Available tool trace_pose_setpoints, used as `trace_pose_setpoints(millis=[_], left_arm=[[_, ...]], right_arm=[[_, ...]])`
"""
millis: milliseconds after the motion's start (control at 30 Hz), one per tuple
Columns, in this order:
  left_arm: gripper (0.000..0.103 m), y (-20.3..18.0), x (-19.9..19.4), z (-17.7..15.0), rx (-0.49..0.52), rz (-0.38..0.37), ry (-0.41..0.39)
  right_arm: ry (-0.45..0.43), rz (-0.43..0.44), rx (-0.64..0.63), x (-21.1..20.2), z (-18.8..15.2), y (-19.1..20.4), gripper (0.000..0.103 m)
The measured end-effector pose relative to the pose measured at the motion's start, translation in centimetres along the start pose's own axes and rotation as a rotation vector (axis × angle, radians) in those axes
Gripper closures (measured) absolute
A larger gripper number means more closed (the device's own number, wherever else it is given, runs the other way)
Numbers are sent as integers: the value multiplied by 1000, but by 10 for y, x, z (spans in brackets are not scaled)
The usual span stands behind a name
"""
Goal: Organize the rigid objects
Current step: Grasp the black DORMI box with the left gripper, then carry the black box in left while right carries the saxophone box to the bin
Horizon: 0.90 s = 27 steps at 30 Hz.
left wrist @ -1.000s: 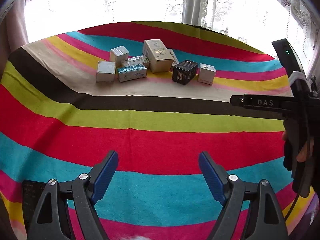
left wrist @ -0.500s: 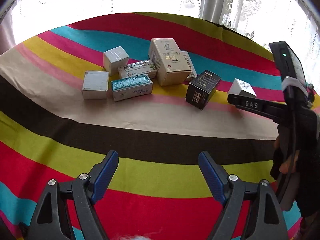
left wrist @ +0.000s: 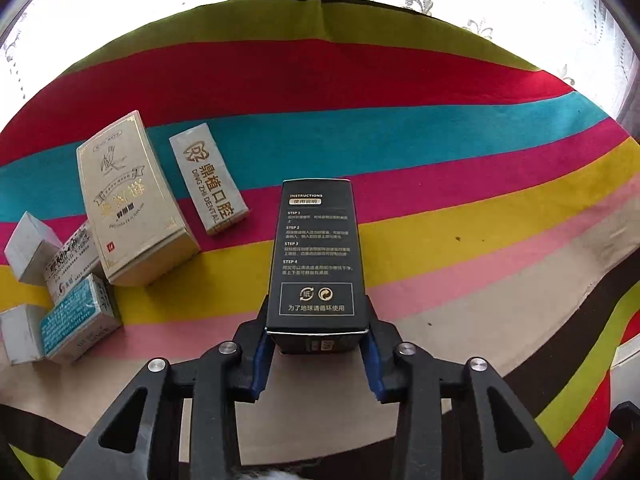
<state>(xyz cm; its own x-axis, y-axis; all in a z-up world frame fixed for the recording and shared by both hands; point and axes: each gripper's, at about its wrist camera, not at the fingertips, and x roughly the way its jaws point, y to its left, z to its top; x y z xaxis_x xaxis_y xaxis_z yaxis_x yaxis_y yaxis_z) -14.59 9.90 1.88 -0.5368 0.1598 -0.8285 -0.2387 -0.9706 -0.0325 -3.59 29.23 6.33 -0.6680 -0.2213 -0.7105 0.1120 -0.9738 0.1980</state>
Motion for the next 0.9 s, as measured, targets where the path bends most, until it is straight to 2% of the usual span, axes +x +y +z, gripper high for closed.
trace_pose_setpoints(millis=[200, 333, 533, 900], left_arm=[[64, -29, -52, -74, -18, -81, -10], [64, -44, -85, -115, 23, -64, -18], [64, -44, -111, -150, 29, -58, -15], [64, -45, -141, -181, 53, -73, -25]], right_arm=[[49, -56, 21, 1, -23, -1, 53], [59, -53, 13, -8, -40, 4, 53], [81, -59, -11, -25, -62, 15, 54], [94, -69, -13, -53, -93, 16, 54]])
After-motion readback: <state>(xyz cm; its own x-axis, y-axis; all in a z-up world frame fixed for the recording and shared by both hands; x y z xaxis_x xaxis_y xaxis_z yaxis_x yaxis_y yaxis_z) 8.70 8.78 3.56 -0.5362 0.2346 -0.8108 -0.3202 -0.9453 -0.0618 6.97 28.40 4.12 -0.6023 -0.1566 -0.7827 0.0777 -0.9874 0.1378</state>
